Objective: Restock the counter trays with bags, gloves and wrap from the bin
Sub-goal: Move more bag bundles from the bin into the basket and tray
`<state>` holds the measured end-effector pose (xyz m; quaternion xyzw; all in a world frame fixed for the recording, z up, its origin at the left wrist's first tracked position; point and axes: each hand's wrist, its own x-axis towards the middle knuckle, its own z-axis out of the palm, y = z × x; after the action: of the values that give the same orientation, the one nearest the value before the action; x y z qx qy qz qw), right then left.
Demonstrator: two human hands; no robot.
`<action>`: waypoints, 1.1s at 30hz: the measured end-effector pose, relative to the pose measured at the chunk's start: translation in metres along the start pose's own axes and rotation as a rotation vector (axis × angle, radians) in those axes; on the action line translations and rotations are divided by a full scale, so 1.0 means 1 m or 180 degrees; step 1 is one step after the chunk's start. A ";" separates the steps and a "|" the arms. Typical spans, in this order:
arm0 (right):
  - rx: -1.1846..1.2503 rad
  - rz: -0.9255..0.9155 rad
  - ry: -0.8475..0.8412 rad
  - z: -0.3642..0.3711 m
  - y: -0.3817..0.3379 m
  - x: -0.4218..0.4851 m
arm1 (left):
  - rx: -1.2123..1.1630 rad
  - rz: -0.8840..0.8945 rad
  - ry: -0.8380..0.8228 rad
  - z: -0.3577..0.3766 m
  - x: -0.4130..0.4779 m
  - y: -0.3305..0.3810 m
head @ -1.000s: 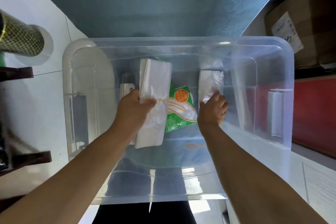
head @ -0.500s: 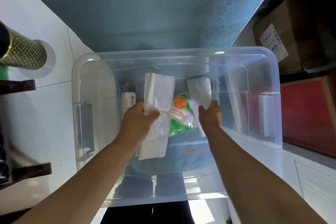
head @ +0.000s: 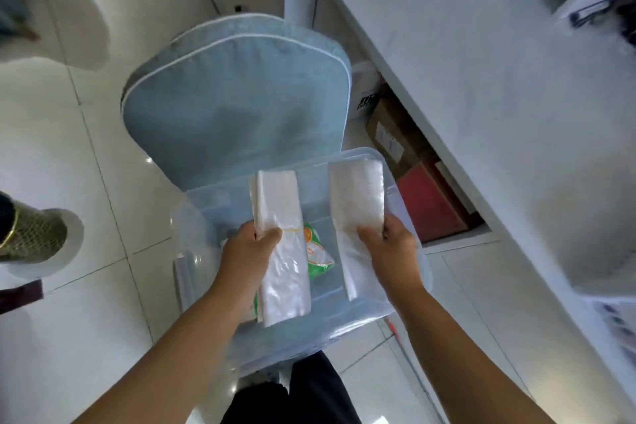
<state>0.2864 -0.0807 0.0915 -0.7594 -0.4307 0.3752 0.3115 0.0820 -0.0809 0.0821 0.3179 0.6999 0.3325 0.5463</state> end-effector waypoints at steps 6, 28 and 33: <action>0.0861 0.0005 0.0243 -0.069 -0.056 -0.073 | -0.0101 0.0482 -0.0454 0.027 -0.058 0.069; -0.1699 -0.0791 0.2985 -0.348 -0.023 -0.230 | -0.0655 0.0431 -0.2242 0.228 -0.320 0.112; -0.2527 -0.1149 0.2805 -0.377 0.010 -0.251 | -0.0918 0.0386 -0.2495 0.283 -0.385 0.105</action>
<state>0.5193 -0.3645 0.3575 -0.8161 -0.4900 -0.2210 0.2123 0.4444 -0.2986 0.3288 0.3812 0.3654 0.3125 0.7896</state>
